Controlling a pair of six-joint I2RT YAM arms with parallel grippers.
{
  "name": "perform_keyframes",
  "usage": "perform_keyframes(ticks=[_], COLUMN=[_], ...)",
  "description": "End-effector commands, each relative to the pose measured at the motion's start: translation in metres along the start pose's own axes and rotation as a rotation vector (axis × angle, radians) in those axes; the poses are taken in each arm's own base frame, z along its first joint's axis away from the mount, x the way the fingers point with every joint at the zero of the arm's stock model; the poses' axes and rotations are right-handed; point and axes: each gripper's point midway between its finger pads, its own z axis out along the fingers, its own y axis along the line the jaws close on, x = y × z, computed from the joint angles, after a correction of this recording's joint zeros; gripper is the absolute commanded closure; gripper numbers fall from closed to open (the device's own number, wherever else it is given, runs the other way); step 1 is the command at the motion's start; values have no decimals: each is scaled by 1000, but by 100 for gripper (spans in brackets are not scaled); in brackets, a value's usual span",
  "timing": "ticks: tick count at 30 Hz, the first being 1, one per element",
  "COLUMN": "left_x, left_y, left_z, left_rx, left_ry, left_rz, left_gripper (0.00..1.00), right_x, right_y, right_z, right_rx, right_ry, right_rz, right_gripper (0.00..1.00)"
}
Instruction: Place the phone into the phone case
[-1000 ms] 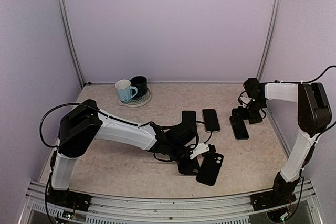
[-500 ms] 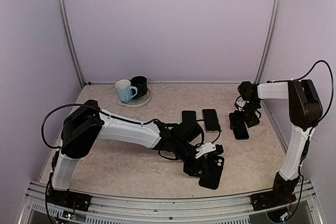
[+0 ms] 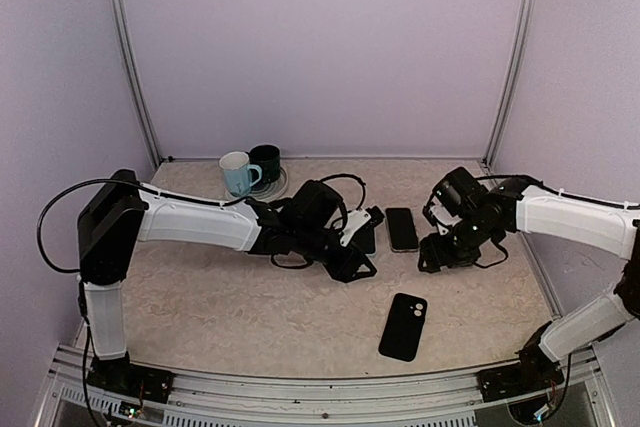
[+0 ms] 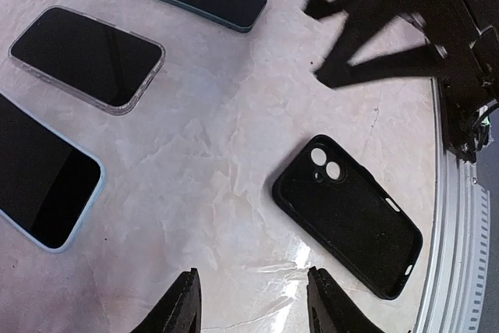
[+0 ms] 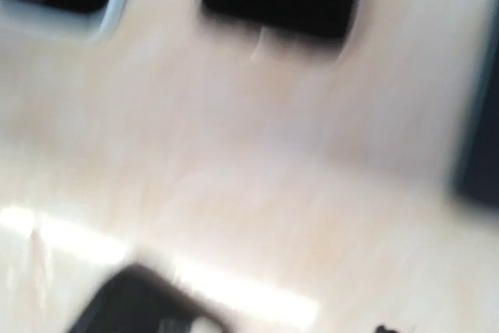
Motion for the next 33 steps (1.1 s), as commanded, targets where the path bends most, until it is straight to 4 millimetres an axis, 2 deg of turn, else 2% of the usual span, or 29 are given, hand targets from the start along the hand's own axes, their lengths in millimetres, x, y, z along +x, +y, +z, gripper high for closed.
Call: perform_keyframes(ticks=[1, 3, 6, 8, 14, 16, 18, 21, 27, 33], left_x=[25, 32, 36, 39, 53, 58, 62, 69, 74, 65], left_y=[5, 5, 2, 0, -6, -8, -9, -9, -1, 11], left_z=[3, 5, 8, 11, 18, 19, 20, 23, 26, 16], left_rx=[-71, -71, -74, -98, -120, -117, -113, -103, -108, -147], left_ry=[50, 67, 81, 94, 138, 149, 160, 175, 182, 151], left_rz=[-32, -38, -28, -6, 32, 39, 43, 40, 10, -13], left_gripper=[53, 53, 53, 53, 53, 53, 54, 59, 62, 62], right_x=[89, 110, 124, 125, 121, 120, 114, 94, 68, 36], right_y=[14, 19, 34, 46, 62, 67, 72, 76, 67, 58], right_z=[12, 17, 24, 30, 48, 54, 59, 62, 79, 75], right_rx=[-51, -63, -114, -180, -266, -282, -298, -289, -184, -106], right_ry=[223, 268, 276, 268, 249, 256, 246, 197, 115, 1], right_rz=[152, 186, 222, 240, 256, 248, 242, 229, 233, 242], right_gripper=[38, 41, 45, 45, 49, 54, 61, 74, 100, 100])
